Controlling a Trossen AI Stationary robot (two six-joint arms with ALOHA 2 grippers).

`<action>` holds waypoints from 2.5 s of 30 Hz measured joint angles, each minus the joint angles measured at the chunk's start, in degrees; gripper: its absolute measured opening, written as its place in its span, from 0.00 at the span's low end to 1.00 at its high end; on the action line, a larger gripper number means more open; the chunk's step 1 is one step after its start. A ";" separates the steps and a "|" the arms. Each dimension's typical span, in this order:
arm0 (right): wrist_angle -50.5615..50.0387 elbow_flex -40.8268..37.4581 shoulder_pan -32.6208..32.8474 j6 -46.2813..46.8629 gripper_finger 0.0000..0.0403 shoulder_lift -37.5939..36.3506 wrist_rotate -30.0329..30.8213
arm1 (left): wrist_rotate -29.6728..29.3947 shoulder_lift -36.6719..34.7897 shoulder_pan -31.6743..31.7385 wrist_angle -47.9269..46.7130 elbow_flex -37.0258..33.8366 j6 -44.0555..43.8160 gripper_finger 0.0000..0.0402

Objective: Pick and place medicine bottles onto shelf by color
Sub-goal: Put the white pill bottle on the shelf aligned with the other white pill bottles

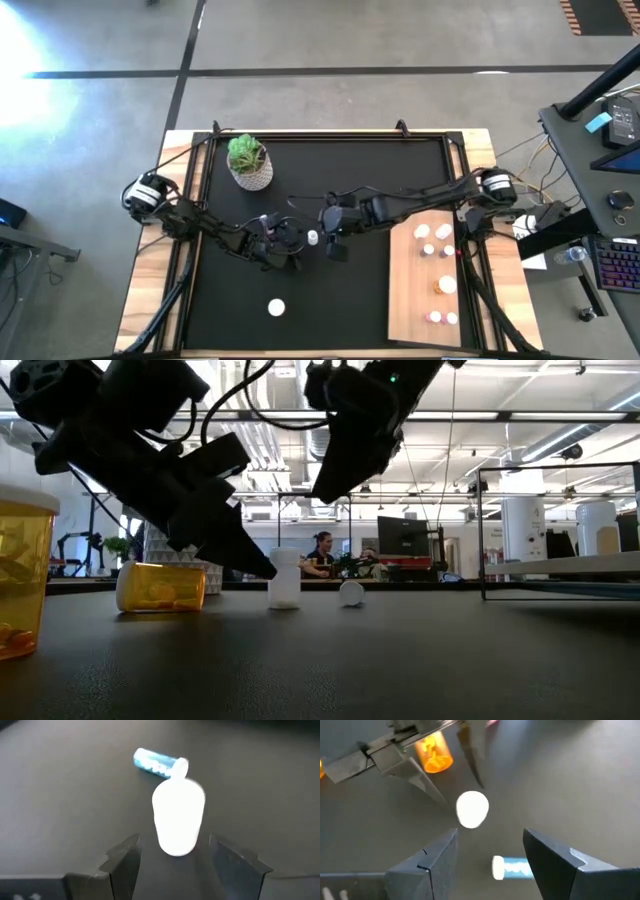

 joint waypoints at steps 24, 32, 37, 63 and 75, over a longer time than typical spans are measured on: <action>16.76 -4.76 -2.26 -0.40 0.54 6.07 -5.20 | -0.20 0.02 0.09 0.02 -0.10 -0.01 0.54; 20.93 -5.33 -2.23 1.82 0.54 7.82 -6.30 | -0.20 0.02 0.38 0.00 -0.12 -0.01 0.54; 22.16 -5.45 -2.23 2.91 0.54 9.74 -6.07 | -0.20 0.02 0.64 -0.39 -0.12 -0.03 0.54; 13.24 -4.68 -2.65 3.47 0.30 4.22 -5.68 | -0.14 -0.21 0.81 -0.44 0.38 -0.08 0.54; -12.60 -4.68 -1.24 12.52 0.32 -13.99 -5.51 | 0.21 -0.67 0.82 -0.28 2.53 -0.05 0.54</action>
